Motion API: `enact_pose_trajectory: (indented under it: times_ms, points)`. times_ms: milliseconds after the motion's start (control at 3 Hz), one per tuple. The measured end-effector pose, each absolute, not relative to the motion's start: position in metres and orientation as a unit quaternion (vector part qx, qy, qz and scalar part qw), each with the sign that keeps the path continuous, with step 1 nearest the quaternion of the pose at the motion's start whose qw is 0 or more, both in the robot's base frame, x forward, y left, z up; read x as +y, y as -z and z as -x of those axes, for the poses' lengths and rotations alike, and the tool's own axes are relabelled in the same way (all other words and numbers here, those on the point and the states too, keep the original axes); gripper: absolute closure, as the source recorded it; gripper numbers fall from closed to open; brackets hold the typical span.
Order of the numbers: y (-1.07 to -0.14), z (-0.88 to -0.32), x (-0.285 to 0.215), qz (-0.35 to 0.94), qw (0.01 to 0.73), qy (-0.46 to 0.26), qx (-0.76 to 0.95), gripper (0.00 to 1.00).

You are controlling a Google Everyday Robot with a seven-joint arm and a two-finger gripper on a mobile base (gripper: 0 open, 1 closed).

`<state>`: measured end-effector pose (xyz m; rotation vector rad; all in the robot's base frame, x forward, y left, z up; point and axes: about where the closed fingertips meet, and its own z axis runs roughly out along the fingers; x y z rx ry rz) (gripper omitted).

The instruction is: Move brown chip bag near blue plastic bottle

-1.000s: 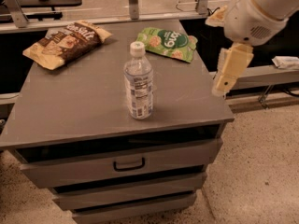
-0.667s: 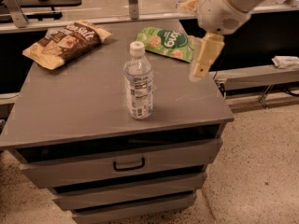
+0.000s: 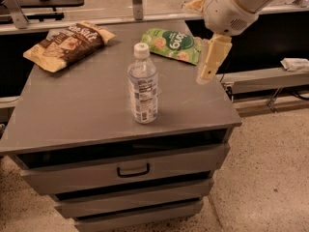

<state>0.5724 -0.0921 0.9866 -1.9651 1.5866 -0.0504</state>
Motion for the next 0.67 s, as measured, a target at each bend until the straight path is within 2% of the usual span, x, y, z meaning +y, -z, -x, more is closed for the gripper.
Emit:
enact_pose_trajectory:
  times_ms: [333, 667]
  points:
    - [-0.992, -0.574, -0.093, 0.74, 0.32, 0.029, 0.59, 0.0]
    - [-1.003, -0.602, -0.081, 0.748, 0.363, 0.058, 0.553, 0.0]
